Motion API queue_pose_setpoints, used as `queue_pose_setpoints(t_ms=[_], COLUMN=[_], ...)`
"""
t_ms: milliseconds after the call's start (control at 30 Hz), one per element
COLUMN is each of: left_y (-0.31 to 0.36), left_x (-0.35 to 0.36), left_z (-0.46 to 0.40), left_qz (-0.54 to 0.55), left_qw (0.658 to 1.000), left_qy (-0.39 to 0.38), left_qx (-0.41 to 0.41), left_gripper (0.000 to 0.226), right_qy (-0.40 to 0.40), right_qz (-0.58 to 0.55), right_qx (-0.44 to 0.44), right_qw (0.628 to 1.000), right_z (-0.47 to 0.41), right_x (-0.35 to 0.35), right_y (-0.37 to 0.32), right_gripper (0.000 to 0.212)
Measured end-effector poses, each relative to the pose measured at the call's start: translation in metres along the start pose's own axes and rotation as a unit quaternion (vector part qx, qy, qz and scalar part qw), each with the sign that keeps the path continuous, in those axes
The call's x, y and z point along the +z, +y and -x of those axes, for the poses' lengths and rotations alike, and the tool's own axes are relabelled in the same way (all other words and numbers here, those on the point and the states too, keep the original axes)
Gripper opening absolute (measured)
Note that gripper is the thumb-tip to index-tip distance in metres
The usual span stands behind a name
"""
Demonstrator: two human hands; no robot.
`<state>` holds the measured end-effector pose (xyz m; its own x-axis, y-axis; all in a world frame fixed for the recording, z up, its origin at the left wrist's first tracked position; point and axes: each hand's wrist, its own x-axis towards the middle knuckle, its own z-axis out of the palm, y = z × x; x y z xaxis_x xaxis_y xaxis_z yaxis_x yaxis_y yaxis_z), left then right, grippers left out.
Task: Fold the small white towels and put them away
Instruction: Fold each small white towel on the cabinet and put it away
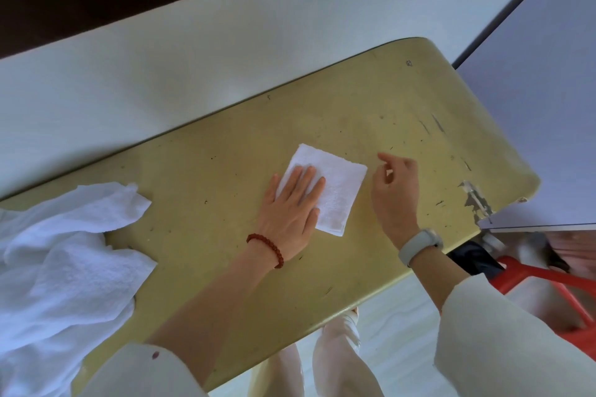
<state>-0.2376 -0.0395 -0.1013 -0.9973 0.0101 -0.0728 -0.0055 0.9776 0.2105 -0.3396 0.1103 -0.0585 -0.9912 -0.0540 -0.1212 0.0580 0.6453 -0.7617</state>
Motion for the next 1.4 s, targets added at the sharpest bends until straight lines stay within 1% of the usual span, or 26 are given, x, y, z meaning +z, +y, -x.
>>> queue_pose_setpoints(t_ms=[33, 100, 133, 167, 200, 300, 367, 433, 467, 567, 600, 667, 700, 767, 833, 900, 933, 1000, 1067, 1100, 1133, 1200, 1267, 1333, 1367, 1400], left_y=[-0.003, -0.01, -0.014, -0.016, -0.017, -0.02, -0.022, -0.024, -0.024, -0.018, -0.014, -0.008, -0.008, -0.015, -0.019, -0.013, -0.007, 0.0, 0.002, 0.002, 0.002, 0.005, 0.008, 0.014, 0.018, 0.023], left_x=[-0.003, -0.009, -0.011, -0.013, -0.014, -0.012, -0.013, -0.021, -0.027, -0.033, -0.032, -0.026, -0.025, -0.022, -0.023, -0.022, -0.022, -0.02, -0.02, -0.02, -0.02, -0.02, -0.014, -0.014, -0.013, -0.016], left_z=[-0.002, -0.011, -0.017, -0.024, -0.031, -0.045, -0.05, -0.054, -0.053, -0.032, -0.019, 0.004, 0.01, 0.012, 0.013, 0.022, 0.028, 0.038, 0.043, 0.044, 0.045, 0.045, 0.047, 0.047, 0.046, 0.046], left_qz=[0.0, -0.022, -0.03, -0.031, -0.032, -0.062, -0.099, -0.106, -0.104, -0.075, -0.06, -0.047, -0.047, -0.051, -0.04, -0.03, -0.025, -0.026, -0.031, -0.038, -0.045, -0.054, -0.065, -0.072, -0.07, -0.062], left_qw=[1.0, 0.999, 0.999, 0.999, 0.999, 0.99, 0.986, 0.986, 0.99, 0.991, 0.987, 0.99, 0.992, 0.993, 0.991, 0.99, 0.992, 0.995, 0.995, 0.994, 0.993, 0.991, 0.988, 0.982, 0.979, 0.974], left_qy=[0.011, 0.025, 0.021, -0.004, -0.037, -0.121, -0.131, -0.127, -0.1, 0.111, 0.143, 0.126, 0.112, 0.11, 0.129, 0.134, 0.119, 0.078, 0.033, 0.023, 0.013, -0.011, -0.015, -0.014, -0.01, -0.026], left_qx=[0.002, -0.004, -0.006, -0.007, -0.009, -0.027, -0.022, -0.017, -0.012, 0.02, 0.029, 0.034, 0.027, 0.007, -0.014, -0.03, -0.039, -0.065, -0.091, -0.097, -0.105, -0.121, -0.141, -0.176, -0.192, -0.215], left_gripper=[0.049, 0.048, 0.049, 0.052, 0.058, 0.073, 0.068, 0.061, 0.057, 0.033, 0.025, 0.014, 0.019, 0.018, 0.017, 0.016, 0.02, 0.03, 0.033, 0.033, 0.033, 0.034, 0.035, 0.03, 0.029, 0.032], right_qy=[0.013, -0.006, -0.032, -0.061, -0.089, -0.153, -0.167, -0.161, -0.151, -0.121, -0.124, -0.173, -0.2, -0.206, -0.161, -0.148, -0.168, -0.22, -0.243, -0.253, -0.268, -0.307, -0.332, -0.331, -0.333, -0.342], right_qz=[0.065, 0.191, 0.246, 0.295, 0.334, 0.397, 0.408, 0.412, 0.419, 0.432, 0.409, 0.312, 0.26, 0.199, 0.16, 0.165, 0.189, 0.243, 0.285, 0.295, 0.296, 0.286, 0.283, 0.265, 0.232, 0.186], right_qx=[-0.104, -0.285, -0.331, -0.344, -0.333, -0.267, -0.268, -0.275, -0.271, -0.257, -0.27, -0.317, -0.336, -0.337, -0.256, -0.155, -0.113, -0.06, -0.012, 0.008, 0.017, 0.022, 0.006, -0.037, -0.057, -0.072], right_qw=[0.992, 0.939, 0.91, 0.889, 0.877, 0.865, 0.857, 0.854, 0.853, 0.856, 0.863, 0.879, 0.883, 0.897, 0.94, 0.963, 0.961, 0.943, 0.927, 0.921, 0.917, 0.907, 0.9, 0.905, 0.912, 0.918], right_z=[0.002, 0.008, 0.01, 0.013, 0.015, 0.014, 0.01, 0.009, 0.01, 0.026, 0.035, 0.052, 0.058, 0.058, 0.042, 0.02, 0.009, -0.004, -0.009, -0.011, -0.014, -0.019, -0.02, -0.016, -0.014, -0.011], right_x=[0.002, 0.012, 0.019, 0.026, 0.031, 0.035, 0.032, 0.025, 0.022, 0.008, 0.004, -0.004, -0.009, -0.014, -0.009, 0.003, 0.011, 0.025, 0.035, 0.038, 0.041, 0.044, 0.045, 0.043, 0.041, 0.038], right_y=[0.001, 0.005, 0.008, 0.013, 0.017, 0.026, 0.03, 0.029, 0.028, 0.025, 0.027, 0.027, 0.026, 0.019, 0.011, 0.004, -0.001, -0.011, -0.022, -0.025, -0.028, -0.033, -0.038, -0.04, -0.04, -0.041], right_gripper=[0.031, 0.037, 0.04, 0.043, 0.047, 0.06, 0.061, 0.057, 0.055, 0.052, 0.05, 0.04, 0.04, 0.04, 0.028, 0.02, 0.024, 0.028, 0.024, 0.019, 0.02, 0.03, 0.032, 0.028, 0.026, 0.026])
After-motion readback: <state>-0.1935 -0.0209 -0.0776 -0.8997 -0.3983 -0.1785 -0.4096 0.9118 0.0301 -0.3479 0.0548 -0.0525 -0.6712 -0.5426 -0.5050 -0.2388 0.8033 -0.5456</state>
